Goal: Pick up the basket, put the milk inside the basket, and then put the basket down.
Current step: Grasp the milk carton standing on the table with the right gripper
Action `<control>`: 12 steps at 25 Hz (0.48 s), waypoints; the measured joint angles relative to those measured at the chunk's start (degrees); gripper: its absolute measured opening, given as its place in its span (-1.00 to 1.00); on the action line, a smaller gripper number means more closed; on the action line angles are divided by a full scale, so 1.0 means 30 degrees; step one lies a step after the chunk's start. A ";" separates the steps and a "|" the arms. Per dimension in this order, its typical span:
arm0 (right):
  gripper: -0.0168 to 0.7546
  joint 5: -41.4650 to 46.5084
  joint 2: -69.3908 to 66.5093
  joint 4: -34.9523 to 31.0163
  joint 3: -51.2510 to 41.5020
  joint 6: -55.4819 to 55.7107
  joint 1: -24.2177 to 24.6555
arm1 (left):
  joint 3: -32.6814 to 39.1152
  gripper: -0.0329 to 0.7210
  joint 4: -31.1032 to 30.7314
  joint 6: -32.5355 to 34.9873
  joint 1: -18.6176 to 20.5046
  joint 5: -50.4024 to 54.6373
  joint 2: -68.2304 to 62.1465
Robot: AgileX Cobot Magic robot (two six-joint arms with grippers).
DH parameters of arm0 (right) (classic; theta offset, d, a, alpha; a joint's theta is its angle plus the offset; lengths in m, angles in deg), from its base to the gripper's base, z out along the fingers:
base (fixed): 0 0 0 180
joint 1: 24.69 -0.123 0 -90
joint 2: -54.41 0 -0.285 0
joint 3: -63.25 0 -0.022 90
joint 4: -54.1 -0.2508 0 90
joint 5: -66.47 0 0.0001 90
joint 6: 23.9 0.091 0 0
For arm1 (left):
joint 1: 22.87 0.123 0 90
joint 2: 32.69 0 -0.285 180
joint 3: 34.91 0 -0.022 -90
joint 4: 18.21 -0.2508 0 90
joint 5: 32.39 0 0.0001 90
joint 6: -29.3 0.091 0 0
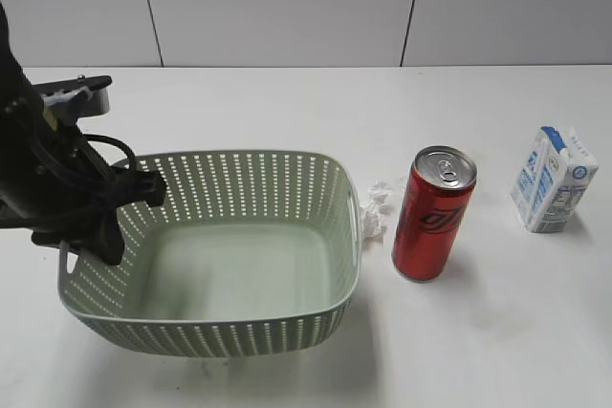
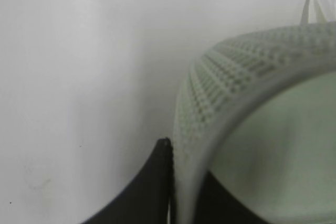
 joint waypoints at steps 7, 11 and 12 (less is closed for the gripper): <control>0.57 -0.1131 0.5824 0.0000 -0.4481 0.0057 0.0000 | 0.0000 -0.90 0.0000 0.0000 0.0000 -0.0552 0.0000; 0.57 -0.2861 0.9384 0.0000 -0.8535 0.0057 0.0000 | 0.0000 -0.90 0.0000 0.0000 0.0000 -0.0656 0.0000; 0.57 -0.3264 1.0155 0.0000 -0.9561 0.0057 0.0000 | 0.0000 -0.90 0.0000 0.0000 0.0000 -0.0656 0.0000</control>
